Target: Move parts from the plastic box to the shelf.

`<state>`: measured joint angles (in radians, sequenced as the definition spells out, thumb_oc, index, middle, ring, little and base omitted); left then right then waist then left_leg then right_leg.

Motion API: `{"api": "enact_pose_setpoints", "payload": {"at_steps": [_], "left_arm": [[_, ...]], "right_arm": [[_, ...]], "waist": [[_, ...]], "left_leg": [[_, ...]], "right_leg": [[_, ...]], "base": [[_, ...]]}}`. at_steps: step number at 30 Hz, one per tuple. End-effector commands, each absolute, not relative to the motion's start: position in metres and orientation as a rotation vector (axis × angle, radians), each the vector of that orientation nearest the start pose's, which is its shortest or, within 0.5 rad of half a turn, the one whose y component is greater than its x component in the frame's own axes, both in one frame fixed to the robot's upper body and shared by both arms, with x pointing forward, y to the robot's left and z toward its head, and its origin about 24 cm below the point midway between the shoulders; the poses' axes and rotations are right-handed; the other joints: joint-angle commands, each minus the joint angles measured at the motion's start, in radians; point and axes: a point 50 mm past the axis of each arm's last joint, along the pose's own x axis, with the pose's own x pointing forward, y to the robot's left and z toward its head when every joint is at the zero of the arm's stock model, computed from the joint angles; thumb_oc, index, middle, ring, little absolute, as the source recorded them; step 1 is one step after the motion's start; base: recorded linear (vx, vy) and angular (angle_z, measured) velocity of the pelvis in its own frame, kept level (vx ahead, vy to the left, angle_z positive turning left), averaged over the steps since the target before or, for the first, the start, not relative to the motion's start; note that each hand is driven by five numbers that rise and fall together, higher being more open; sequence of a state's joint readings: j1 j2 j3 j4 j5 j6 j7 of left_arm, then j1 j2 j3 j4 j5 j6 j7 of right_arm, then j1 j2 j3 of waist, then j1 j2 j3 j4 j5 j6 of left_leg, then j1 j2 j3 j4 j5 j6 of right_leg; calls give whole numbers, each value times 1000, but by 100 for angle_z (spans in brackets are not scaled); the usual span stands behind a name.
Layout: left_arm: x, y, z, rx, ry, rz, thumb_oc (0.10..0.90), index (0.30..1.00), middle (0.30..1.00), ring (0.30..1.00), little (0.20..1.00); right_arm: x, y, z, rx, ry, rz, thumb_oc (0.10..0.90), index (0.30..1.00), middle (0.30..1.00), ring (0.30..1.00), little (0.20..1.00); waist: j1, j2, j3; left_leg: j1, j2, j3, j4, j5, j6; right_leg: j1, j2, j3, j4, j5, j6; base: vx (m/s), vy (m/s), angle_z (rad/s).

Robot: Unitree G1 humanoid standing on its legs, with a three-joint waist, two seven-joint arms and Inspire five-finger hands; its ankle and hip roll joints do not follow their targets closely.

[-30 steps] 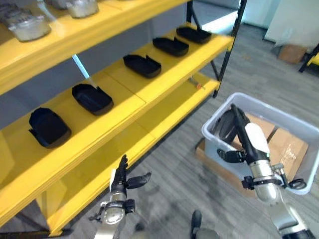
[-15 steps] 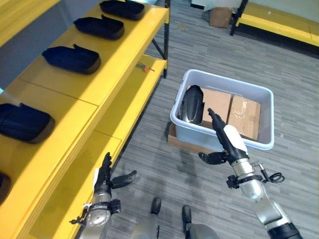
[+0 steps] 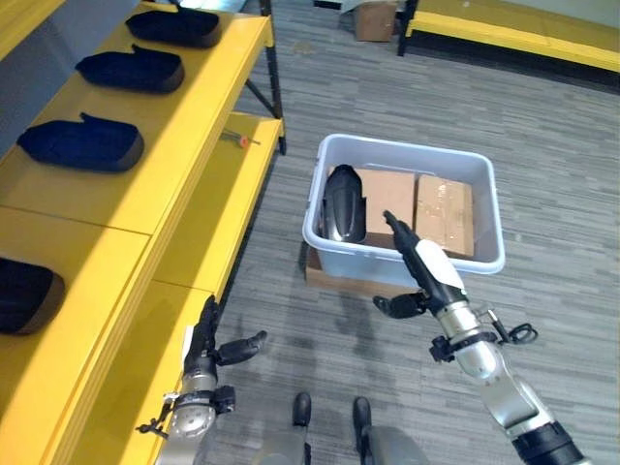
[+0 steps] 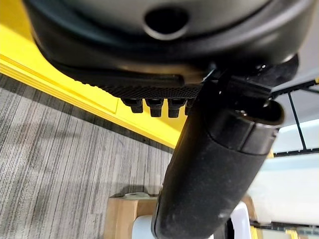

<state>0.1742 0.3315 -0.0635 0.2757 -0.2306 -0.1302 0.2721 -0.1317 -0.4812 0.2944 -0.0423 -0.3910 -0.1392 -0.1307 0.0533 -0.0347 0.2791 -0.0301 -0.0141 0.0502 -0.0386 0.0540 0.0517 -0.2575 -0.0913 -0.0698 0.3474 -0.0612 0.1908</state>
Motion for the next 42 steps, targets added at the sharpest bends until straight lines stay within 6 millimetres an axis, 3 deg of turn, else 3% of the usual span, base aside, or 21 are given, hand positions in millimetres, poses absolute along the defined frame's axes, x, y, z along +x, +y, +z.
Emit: {"api": "enact_pose_setpoints", "payload": {"at_steps": [1, 4, 5, 6, 8, 9, 10, 12, 14, 25, 26, 27, 29, 30, 31, 32, 34, 37, 38, 40, 42], "left_arm": [[201, 255, 4, 154, 106, 360, 900, 1000, 1000, 1000, 1000], [204, 250, 3, 153, 106, 335, 900, 1000, 1000, 1000, 1000], [207, 246, 3, 170, 107, 313, 900, 1000, 1000, 1000, 1000], [206, 247, 1, 170, 117, 316, 900, 1000, 1000, 1000, 1000], [205, 244, -1, 167, 123, 308, 900, 1000, 1000, 1000, 1000], [205, 244, -1, 167, 124, 308, 900, 1000, 1000, 1000, 1000], [202, 245, -3, 138, 131, 329, 900, 1000, 1000, 1000, 1000], [202, 245, -4, 129, 133, 333, 900, 1000, 1000, 1000, 1000], [205, 244, 0, 126, 121, 323, 900, 1000, 1000, 1000, 1000], [224, 243, 16, 145, 53, 317, 900, 1000, 1000, 1000, 1000], [224, 243, 16, 145, 53, 317, 900, 1000, 1000, 1000, 1000], [223, 243, 16, 143, 51, 312, 900, 1000, 1000, 1000, 1000], [222, 244, 16, 142, 51, 310, 900, 1000, 1000, 1000, 1000], [220, 244, 15, 142, 54, 306, 900, 1000, 1000, 1000, 1000], [221, 244, 16, 143, 52, 306, 900, 1000, 1000, 1000, 1000], [220, 244, 16, 139, 55, 296, 900, 1000, 1000, 1000, 1000], [219, 245, 16, 144, 59, 290, 900, 1000, 1000, 1000, 1000], [212, 253, 16, 179, 67, 304, 900, 1000, 1000, 1000, 1000], [210, 255, 15, 189, 77, 315, 900, 1000, 1000, 1000, 1000], [204, 261, 11, 203, 104, 329, 900, 1000, 1000, 1000, 1000], [201, 263, 9, 203, 113, 332, 900, 1000, 1000, 1000, 1000]], "right_arm": [[268, -143, 127, -819, -561, 196, 900, 1000, 1000, 1000, 1000], [268, -147, 129, -848, -570, 173, 900, 1000, 1000, 1000, 1000], [267, -149, 130, -867, -575, 163, 900, 1000, 1000, 1000, 1000], [264, -152, 128, -868, -563, 161, 900, 1000, 1000, 1000, 1000], [263, -152, 128, -884, -562, 174, 900, 1000, 1000, 1000, 1000], [263, -152, 127, -884, -561, 175, 900, 1000, 1000, 1000, 1000], [263, -155, 129, -890, -565, 164, 900, 1000, 1000, 1000, 1000], [263, -157, 129, -890, -557, 156, 900, 1000, 1000, 1000, 1000], [265, -166, 128, -896, -537, 122, 900, 1000, 1000, 1000, 1000], [265, -171, 129, -874, -534, 92, 900, 1000, 1000, 1000, 1000], [265, -171, 129, -873, -534, 91, 900, 1000, 1000, 1000, 1000], [263, -170, 129, -864, -538, 99, 900, 1000, 1000, 1000, 1000], [263, -170, 130, -857, -542, 104, 900, 1000, 1000, 1000, 1000], [263, -167, 132, -851, -557, 119, 900, 1000, 1000, 1000, 1000], [263, -167, 132, -850, -559, 117, 900, 1000, 1000, 1000, 1000], [263, -169, 134, -854, -567, 110, 900, 1000, 1000, 1000, 1000], [263, -171, 133, -857, -557, 100, 900, 1000, 1000, 1000, 1000], [262, -178, 130, -857, -535, 59, 900, 1000, 1000, 1000, 1000], [262, -178, 128, -857, -527, 55, 900, 1000, 1000, 1000, 1000], [261, -180, 123, -862, -501, 59, 900, 1000, 1000, 1000, 1000], [260, -181, 117, -868, -473, 59, 900, 1000, 1000, 1000, 1000]], "waist": [[-6, -13, -41], [-31, 7, -24], [-44, 0, -22], [-40, -11, -30], [-43, -38, -40], [-46, -37, -41], [-44, -37, -49], [-51, -32, -53], [-56, -28, -54], [-65, -33, -40], [-66, -33, -40], [-57, -39, -28], [-49, -45, -17], [-4, -65, 23], [-8, -67, 25], [1, -80, 41], [2, -90, 36], [11, -99, 31], [21, -96, 27], [32, -86, 14], [35, -76, -11]], "left_leg": [[-36, -29, -83, 84, -98, -9], [-2, -5, -118, 92, -135, -25], [27, -3, -135, 94, -163, -34], [33, -8, -134, 97, -172, -41], [52, -16, -139, 98, -190, -45], [52, -14, -142, 98, -191, -46], [63, 4, -144, 91, -195, -57], [67, 24, -153, 86, -194, -68], [54, 78, -167, 80, -176, -96], [11, 181, -139, 129, -96, -152], [8, 182, -140, 133, -98, -152], [-32, 164, -147, 240, -54, -165], [-71, 144, -164, 329, -40, -167], [-150, 73, -228, 512, -8, -182], [-163, 66, -232, 525, -7, -181], [-261, 93, -208, 483, -6, -163], [-286, 111, -196, 428, -4, -154], [-322, 271, -159, 182, 76, -163], [-303, 321, -146, 99, 142, -185], [-261, 347, -134, 41, 156, -208], [-213, 332, -96, 22, 129, -212]], "right_leg": [[20, -113, 30, -210, 256, 27], [-37, -185, 68, -310, 315, 30], [-55, -212, 59, -349, 357, 44], [-28, -210, 18, -366, 328, 43], [-6, -207, -25, -363, 360, 54], [-3, -206, -29, -364, 359, 54], [4, -193, -72, -350, 340, 49], [15, -179, -89, -345, 320, 41], [18, -150, -133, -336, 281, 23], [-29, -57, -166, -278, 176, -42], [-29, -57, -166, -278, 176, -43], [-6, -46, -160, -286, 161, -62], [11, -43, -159, -293, 156, -73], [50, -39, -143, -302, 147, -91], [47, -45, -146, -304, 152, -89], [78, -44, -156, -322, 137, -86], [87, -49, -161, -334, 134, -80], [110, -56, -166, -335, 106, -54], [119, -51, -157, -327, 89, -50], [141, -47, -151, -314, 71, -40], [162, -56, -153, -308, 73, -27]], "base": [[97, -76, -50], [260, -124, -21], [368, -174, 6], [362, -213, 27], [241, -142, 46], [296, -165, 56], [195, -120, 70], [213, -203, 56], [167, -239, 8], [119, -116, 9], [152, -155, 16], [69, -80, 17], [59, -118, 27], [14, -112, 24], [60, -139, 8], [26, -47, -23], [104, -14, 0], [183, 133, 24], [252, 292, 22], [204, 229, -2], [179, 191, -52]]}}
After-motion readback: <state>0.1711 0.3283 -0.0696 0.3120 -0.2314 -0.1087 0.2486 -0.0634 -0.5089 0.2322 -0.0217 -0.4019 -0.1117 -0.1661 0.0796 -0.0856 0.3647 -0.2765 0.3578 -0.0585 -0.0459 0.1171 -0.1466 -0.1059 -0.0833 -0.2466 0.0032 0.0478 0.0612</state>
